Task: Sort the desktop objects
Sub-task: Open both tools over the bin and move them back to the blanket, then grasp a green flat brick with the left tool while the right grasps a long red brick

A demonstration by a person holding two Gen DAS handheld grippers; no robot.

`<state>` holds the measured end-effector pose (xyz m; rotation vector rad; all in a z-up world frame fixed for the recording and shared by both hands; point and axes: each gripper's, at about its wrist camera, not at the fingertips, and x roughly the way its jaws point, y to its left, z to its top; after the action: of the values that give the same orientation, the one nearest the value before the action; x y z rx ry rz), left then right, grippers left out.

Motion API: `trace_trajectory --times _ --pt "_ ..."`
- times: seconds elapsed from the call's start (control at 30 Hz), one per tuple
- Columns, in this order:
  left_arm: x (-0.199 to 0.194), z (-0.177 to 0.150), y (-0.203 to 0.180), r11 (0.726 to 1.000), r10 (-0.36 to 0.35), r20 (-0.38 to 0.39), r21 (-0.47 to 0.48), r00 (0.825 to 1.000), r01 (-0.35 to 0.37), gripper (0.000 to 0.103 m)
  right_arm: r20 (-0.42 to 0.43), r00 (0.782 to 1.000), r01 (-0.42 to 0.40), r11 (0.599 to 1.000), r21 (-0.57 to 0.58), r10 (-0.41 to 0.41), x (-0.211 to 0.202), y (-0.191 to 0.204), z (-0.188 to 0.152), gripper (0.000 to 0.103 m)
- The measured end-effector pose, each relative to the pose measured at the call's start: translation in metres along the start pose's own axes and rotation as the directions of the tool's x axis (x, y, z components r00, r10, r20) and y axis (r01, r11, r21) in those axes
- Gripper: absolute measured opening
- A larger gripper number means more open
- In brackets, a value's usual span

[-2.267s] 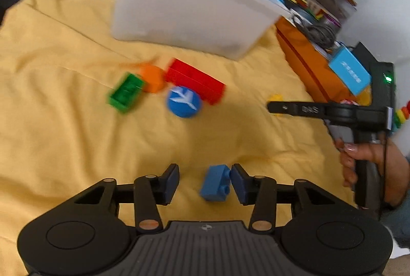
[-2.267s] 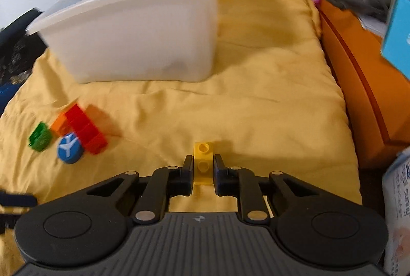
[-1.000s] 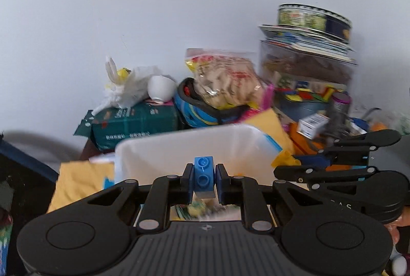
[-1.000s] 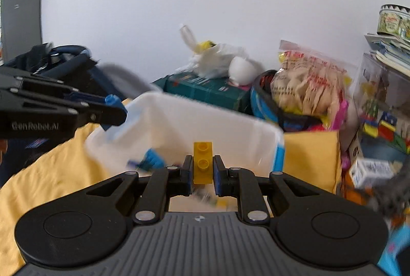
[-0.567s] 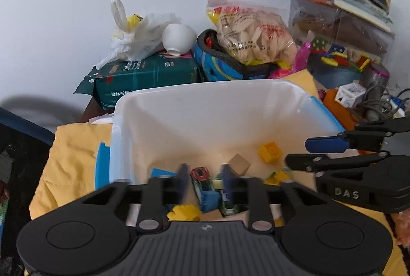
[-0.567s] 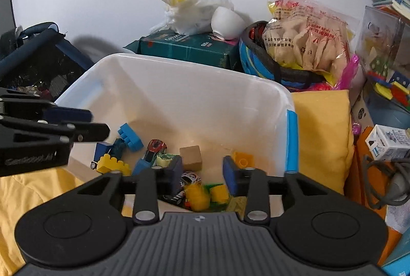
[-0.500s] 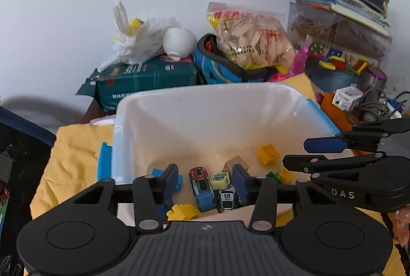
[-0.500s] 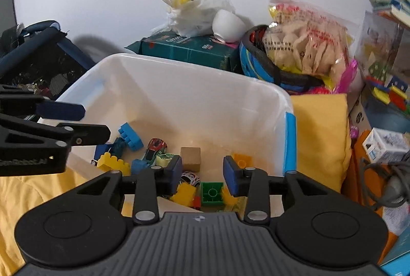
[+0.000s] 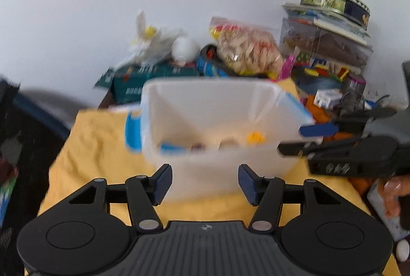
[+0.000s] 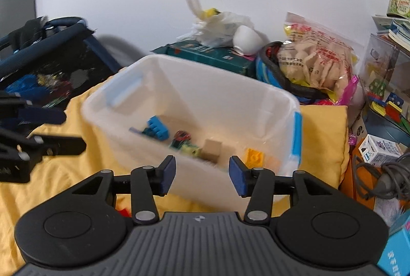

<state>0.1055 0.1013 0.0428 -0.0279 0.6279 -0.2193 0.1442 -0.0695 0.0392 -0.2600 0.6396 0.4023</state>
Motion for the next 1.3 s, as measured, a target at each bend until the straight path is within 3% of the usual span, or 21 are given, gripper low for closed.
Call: trace_trajectory --times 0.17,0.27,0.43,0.6,0.7,0.73,0.83,0.93,1.03,1.13,1.2,1.3 --pt "0.0 -0.051 0.004 1.0 -0.007 -0.088 -0.015 0.996 0.006 0.061 -0.044 0.997 -0.068 0.997 -0.023 0.067 -0.006 0.019 -0.035 0.05" --pt "0.004 -0.076 0.0 1.0 -0.015 -0.135 0.009 0.991 0.016 0.061 -0.131 0.986 -0.116 0.991 -0.06 0.107 0.003 0.036 -0.069 0.047" --pt "0.013 -0.096 -0.013 0.992 -0.002 -0.172 0.125 0.985 0.024 0.056 -0.209 0.97 -0.141 0.988 -0.065 0.125 0.009 0.053 -0.109 0.045" --pt "0.03 -0.098 -0.022 0.96 0.064 -0.152 0.281 0.986 -0.019 0.052 -0.23 0.966 -0.132 0.99 -0.038 0.12 0.008 0.059 -0.123 0.045" --pt "0.048 -0.1 -0.021 0.945 0.07 -0.173 0.328 0.982 -0.01 0.041 -0.203 0.973 -0.122 0.99 -0.069 0.106 0.005 0.064 -0.122 0.046" --pt "0.054 -0.101 -0.018 0.945 0.073 -0.196 0.327 0.978 -0.005 0.028 -0.182 0.978 -0.116 0.99 -0.086 0.098 0.003 0.066 -0.12 0.046" --pt "0.057 -0.098 0.0 0.984 -0.018 -0.255 0.165 0.967 0.062 0.024 -0.102 0.993 -0.078 0.984 -0.163 0.062 -0.002 0.07 -0.114 0.047" --pt "0.037 -0.1 0.003 0.991 -0.116 -0.269 0.031 0.956 0.129 0.024 -0.057 0.998 -0.036 0.957 -0.287 0.021 0.006 0.077 -0.108 0.045" --pt "0.014 -0.114 -0.001 0.978 -0.207 -0.303 -0.092 0.93 0.188 0.024 -0.063 0.998 -0.036 0.921 -0.389 0.013 0.022 0.084 -0.106 0.044" --pt "-0.004 -0.131 -0.012 0.961 -0.27 -0.33 -0.152 0.904 0.232 0.024 -0.069 0.998 -0.033 0.879 -0.475 0.0 0.038 0.092 -0.109 0.042" --pt "-0.009 -0.141 -0.019 0.946 -0.311 -0.334 -0.195 0.89 0.258 0.024 -0.076 0.997 -0.033 0.85 -0.526 -0.008 0.046 0.098 -0.112 0.034" --pt "-0.009 -0.153 -0.032 0.937 -0.336 -0.345 -0.211 0.876 0.277 0.024 -0.079 0.997 -0.036 0.851 -0.524 -0.007 0.048 0.097 -0.112 0.032"
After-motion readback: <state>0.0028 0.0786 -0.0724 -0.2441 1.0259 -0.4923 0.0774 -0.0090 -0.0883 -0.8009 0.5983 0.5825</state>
